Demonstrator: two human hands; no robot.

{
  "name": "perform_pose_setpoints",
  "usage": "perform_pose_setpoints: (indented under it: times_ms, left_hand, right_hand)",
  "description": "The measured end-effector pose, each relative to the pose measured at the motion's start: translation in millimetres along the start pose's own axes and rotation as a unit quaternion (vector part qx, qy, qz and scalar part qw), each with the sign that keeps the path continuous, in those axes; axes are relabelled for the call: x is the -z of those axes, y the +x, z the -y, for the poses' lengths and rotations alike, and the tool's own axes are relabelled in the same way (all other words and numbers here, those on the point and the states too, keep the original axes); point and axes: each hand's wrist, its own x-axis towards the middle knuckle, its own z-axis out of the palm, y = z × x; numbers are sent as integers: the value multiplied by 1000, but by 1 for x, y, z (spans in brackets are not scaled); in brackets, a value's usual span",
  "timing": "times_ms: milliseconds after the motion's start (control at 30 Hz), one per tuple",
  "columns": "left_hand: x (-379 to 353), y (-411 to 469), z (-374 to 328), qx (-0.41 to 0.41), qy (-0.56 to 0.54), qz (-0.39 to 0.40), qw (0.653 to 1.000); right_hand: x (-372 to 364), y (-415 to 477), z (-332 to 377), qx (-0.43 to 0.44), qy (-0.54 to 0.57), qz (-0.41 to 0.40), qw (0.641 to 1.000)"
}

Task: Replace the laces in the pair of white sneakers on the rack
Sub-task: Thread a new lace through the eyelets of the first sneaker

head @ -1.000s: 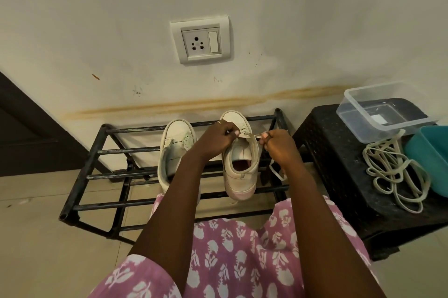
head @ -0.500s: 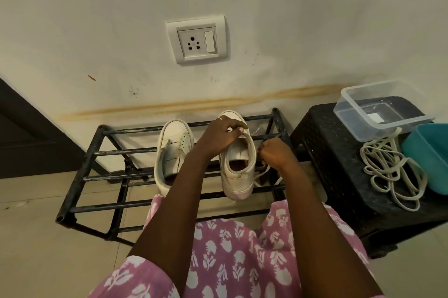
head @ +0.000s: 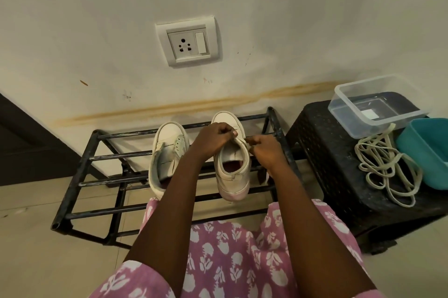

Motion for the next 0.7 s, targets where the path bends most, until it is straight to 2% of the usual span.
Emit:
perform_pose_setpoints:
  times_ms: [167, 333, 567, 700]
  left_hand:
    - [1, 0, 3, 17, -60, -5, 998]
    - [0, 1, 4, 22, -69, -2, 997]
    - [1, -1, 2, 24, -62, 2, 998]
    - [3, 0, -15, -11, -61, -34, 997]
  right_hand:
    - [1, 0, 1, 3, -15, -22, 1000]
    - [7, 1, 10, 17, -3, -64, 998]
    - [20, -2, 15, 70, 147, -100, 982]
    - [32, -6, 22, 125, 245, -101, 956]
